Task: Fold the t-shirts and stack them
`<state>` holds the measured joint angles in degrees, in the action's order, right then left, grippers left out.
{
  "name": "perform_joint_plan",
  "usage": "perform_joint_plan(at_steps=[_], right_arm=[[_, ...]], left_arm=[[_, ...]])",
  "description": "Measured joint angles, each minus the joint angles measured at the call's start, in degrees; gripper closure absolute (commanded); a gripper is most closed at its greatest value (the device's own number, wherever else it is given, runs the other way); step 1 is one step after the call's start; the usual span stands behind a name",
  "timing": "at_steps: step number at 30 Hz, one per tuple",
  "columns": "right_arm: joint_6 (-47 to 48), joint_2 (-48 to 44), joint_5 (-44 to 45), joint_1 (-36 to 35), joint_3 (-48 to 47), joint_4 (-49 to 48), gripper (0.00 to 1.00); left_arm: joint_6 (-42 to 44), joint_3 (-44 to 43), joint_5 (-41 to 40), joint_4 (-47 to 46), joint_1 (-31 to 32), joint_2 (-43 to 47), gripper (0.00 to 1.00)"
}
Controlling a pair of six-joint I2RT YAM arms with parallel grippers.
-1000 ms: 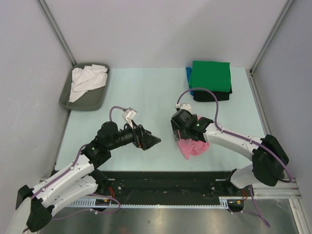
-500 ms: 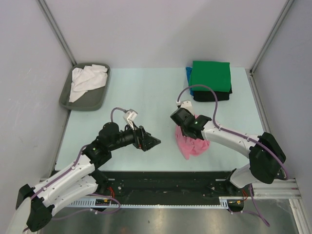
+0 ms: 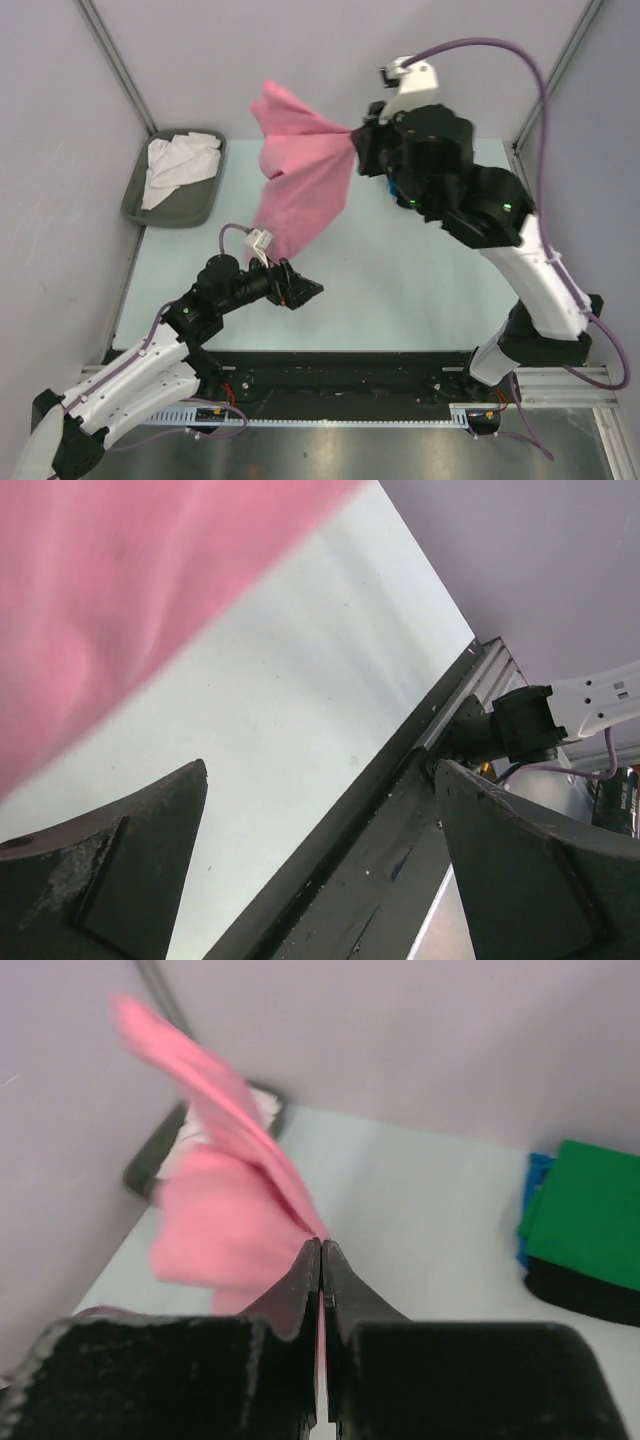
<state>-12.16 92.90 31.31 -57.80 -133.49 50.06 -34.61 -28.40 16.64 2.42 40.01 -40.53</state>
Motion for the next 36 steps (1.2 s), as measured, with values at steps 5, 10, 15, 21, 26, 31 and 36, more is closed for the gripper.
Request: perform_joint_plan(at_steps=[5,10,15,21,26,31,36], right_arm=[[0.9,-13.0,7.0,3.2,13.3,1.2,1.00],[-5.7,-30.1,8.6,16.5,48.2,2.2,0.55],[-13.5,-34.6,9.6,23.2,67.6,8.7,0.00],[-13.7,-38.4,9.7,23.4,67.5,6.4,0.01],[-12.9,-36.0,6.0,23.4,65.4,2.0,0.00],[-12.6,-26.7,-0.8,22.1,65.9,-2.9,0.10],[-12.0,-18.8,-8.9,20.1,69.3,-7.9,0.15]], left_arm=[[0.0,-0.2,-1.0,1.8,0.0,2.1,0.00],[0.1,-0.9,-1.0,2.1,0.0,2.2,0.00],[0.0,-1.1,-0.4,1.9,0.0,1.3,0.00],[0.0,-1.1,0.1,1.6,0.0,0.0,0.00],[0.0,-1.1,0.4,-0.8,0.0,-3.8,0.00],[0.0,-1.9,1.3,-2.8,0.2,-14.4,0.00],[0.1,-4.1,0.5,-2.3,1.3,-23.0,0.00]])
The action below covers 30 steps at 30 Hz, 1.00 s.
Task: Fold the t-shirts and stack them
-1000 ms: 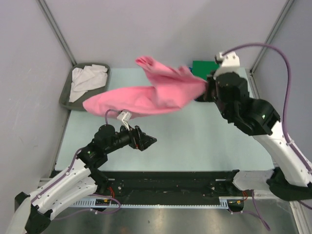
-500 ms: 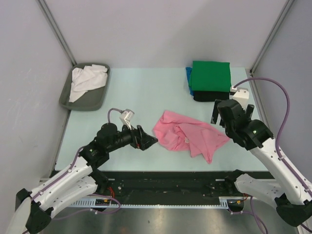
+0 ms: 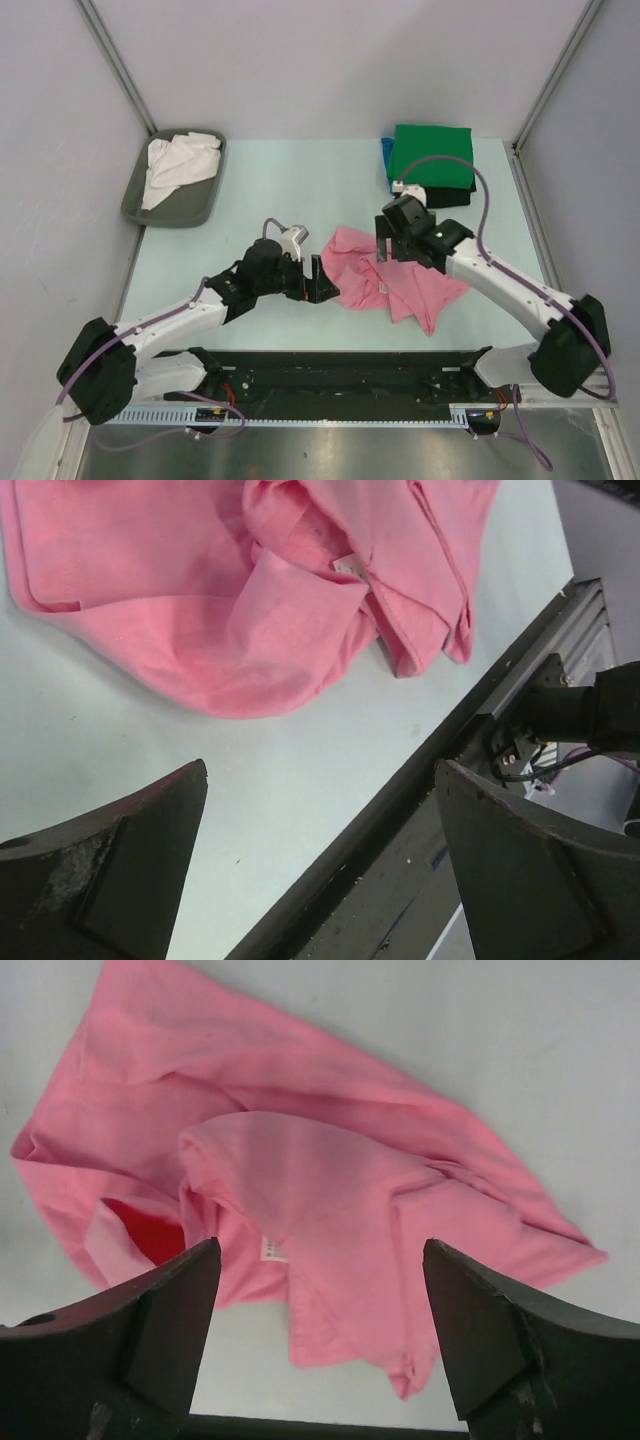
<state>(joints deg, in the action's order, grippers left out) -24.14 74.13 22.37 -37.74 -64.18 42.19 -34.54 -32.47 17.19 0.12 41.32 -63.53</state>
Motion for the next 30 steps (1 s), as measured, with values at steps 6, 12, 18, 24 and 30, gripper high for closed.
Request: perform_joint_plan(at_steps=[6,12,18,24,30], right_arm=[[0.7,10.6,-5.0,-2.3,0.2,-7.3,0.18],[0.9,19.2,-7.3,-2.4,0.2,-12.1,0.30],[1.6,23.2,-6.3,-2.3,0.3,-13.6,0.70],[2.3,23.6,-3.7,-1.6,0.2,-14.7,1.00],[4.0,21.6,0.7,-2.9,-6.5,-9.0,1.00]], left_arm=[[0.0,-1.6,-1.0,-0.4,0.1,-4.8,0.00],[0.0,-6.0,-1.1,-2.1,0.2,-11.2,0.00],[0.0,-6.2,-1.1,-2.7,0.2,-12.3,0.00],[0.0,-6.1,-1.1,-2.6,0.2,-12.3,0.00],[0.0,-5.4,-1.2,-2.6,0.2,-11.7,0.00]])
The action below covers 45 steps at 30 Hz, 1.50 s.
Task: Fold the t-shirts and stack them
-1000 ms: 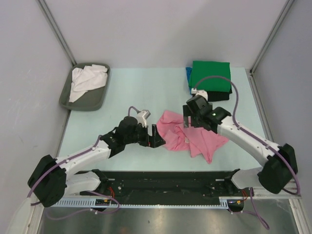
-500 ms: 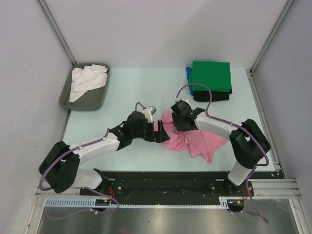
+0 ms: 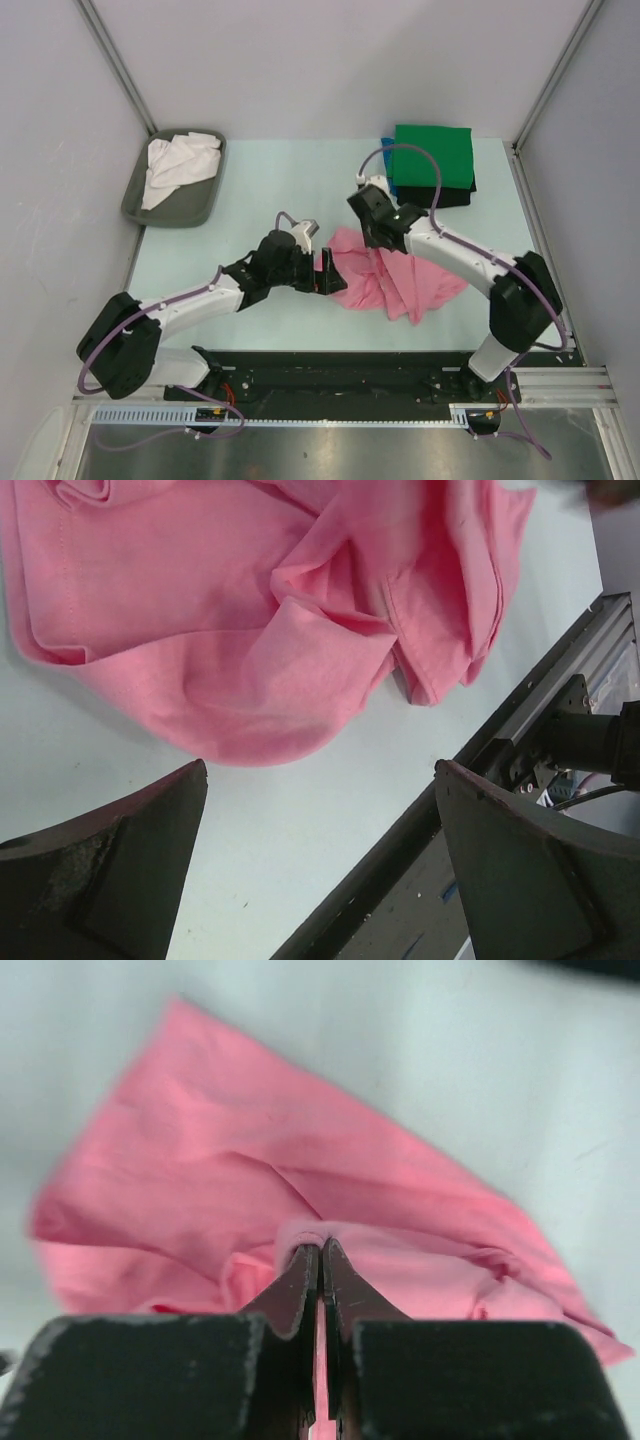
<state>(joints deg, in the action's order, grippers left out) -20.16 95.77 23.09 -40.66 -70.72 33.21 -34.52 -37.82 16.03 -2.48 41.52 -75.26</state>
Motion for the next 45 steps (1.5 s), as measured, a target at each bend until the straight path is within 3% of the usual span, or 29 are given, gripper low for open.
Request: perform_joint_plan(at_steps=[8,11,14,19,20,21,23,35,38,44,45], right_arm=[[2.5,-15.3,7.4,-6.5,-25.5,10.0,1.00],[2.7,-22.0,11.0,-7.0,-30.7,12.4,1.00],[2.2,-28.1,15.0,-6.9,-29.7,16.0,1.00],[-1.3,-36.2,23.2,-2.7,-18.0,23.9,0.97],[-2.2,-36.7,24.5,-0.6,-15.3,25.8,0.82],[-2.9,-37.0,25.7,1.7,-12.5,28.0,0.45],[-4.6,-36.6,26.9,5.9,-8.3,31.3,0.01],[-4.2,-36.6,17.7,8.1,-6.1,29.4,0.00],[-4.2,-33.9,14.2,7.1,-3.3,25.3,0.00],[-4.3,-30.1,8.6,5.7,4.2,20.0,0.00],[-4.4,-30.1,8.3,5.6,4.7,19.8,0.00]], left_arm=[[-0.2,2.3,-0.6,0.0,0.0,5.7,0.00],[-0.4,3.2,-0.9,0.2,0.0,9.5,0.00],[-0.5,3.5,-1.4,1.2,0.0,13.3,0.00],[-0.4,3.5,-2.7,3.2,0.1,18.7,0.00],[-0.4,3.5,-2.9,3.5,0.1,19.3,0.00],[-0.4,3.5,-3.0,3.9,0.1,19.8,0.00],[-0.2,3.6,-3.3,4.6,0.1,20.2,0.00],[0.1,4.3,-3.3,4.9,0.1,16.3,0.00],[0.7,2.9,-3.8,5.6,0.1,10.6,0.02],[3.9,-11.6,-9.2,13.2,0.2,-8.0,0.07],[4.3,-13.1,-10.3,14.1,0.2,-9.7,0.13]])
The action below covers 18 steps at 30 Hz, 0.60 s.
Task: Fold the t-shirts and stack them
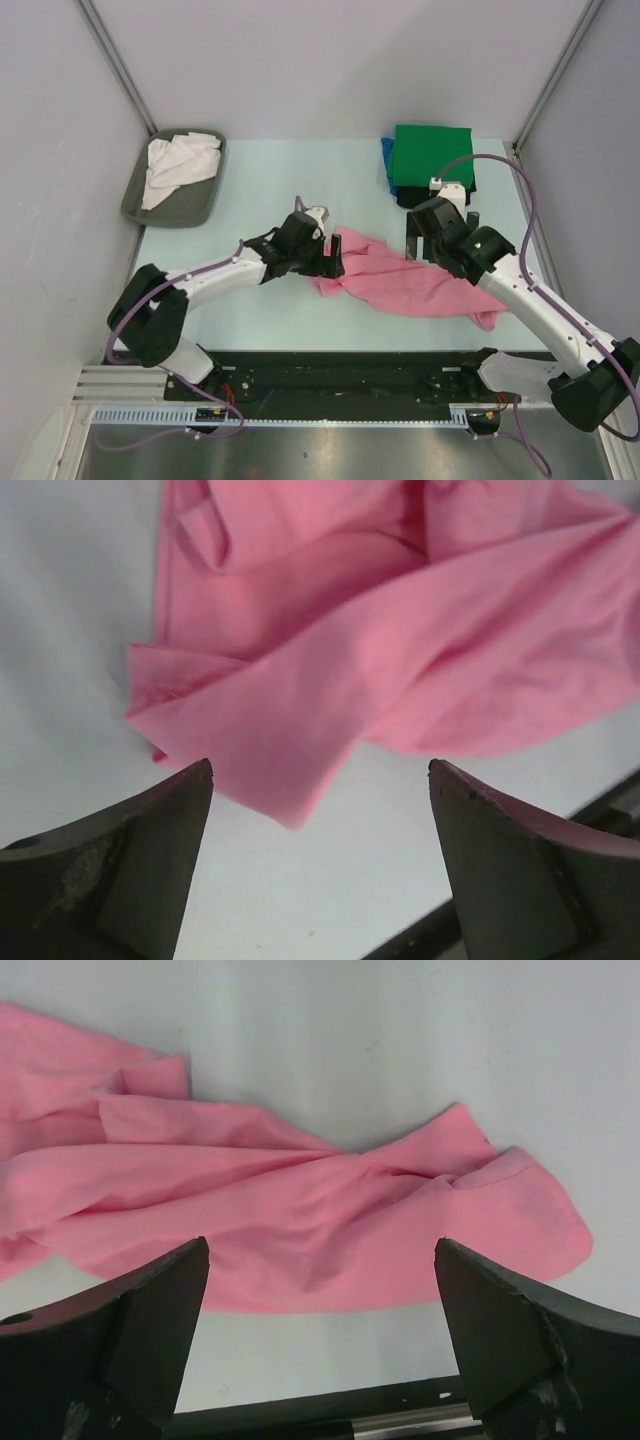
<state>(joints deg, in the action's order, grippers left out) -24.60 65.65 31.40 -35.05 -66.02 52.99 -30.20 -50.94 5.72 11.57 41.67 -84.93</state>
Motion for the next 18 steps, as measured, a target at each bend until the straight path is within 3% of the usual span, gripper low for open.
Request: perform_joint_plan(at_steps=[2,4,5,6,7,8,13,18], right_arm=[[0.0,-0.7,-0.5,-0.2,1.5,-1.6,0.00],[0.0,-1.7,-0.8,-0.2,3.2,-2.5,0.00],[0.0,-2.1,-0.9,-0.2,3.9,-2.8,0.00],[0.0,-2.7,-0.9,-0.1,4.6,-3.0,0.00],[0.0,-3.2,-0.9,0.0,5.2,-3.2,0.00],[0.2,-3.8,-1.0,0.2,5.9,-3.5,0.00],[0.8,-6.0,-1.6,2.1,7.7,-4.2,0.00],[1.4,-8.6,-2.3,3.8,8.7,-4.7,0.00]], left_arm=[[0.8,-2.8,-2.7,2.0,0.0,-3.0,0.19],[1.9,-5.1,-5.4,3.6,0.0,-5.9,0.39],[2.3,-6.0,-6.5,4.5,0.0,-7.3,0.51],[2.6,-6.8,-7.5,5.1,0.0,-8.7,0.81],[2.8,-7.5,-8.3,5.5,0.0,-10.1,0.95],[3.1,-7.8,-9.0,5.8,0.0,-11.4,1.00],[3.9,-10.0,-10.0,7.2,0.0,-17.4,1.00],[4.3,-10.5,-8.9,6.2,-0.1,-17.5,1.00]])
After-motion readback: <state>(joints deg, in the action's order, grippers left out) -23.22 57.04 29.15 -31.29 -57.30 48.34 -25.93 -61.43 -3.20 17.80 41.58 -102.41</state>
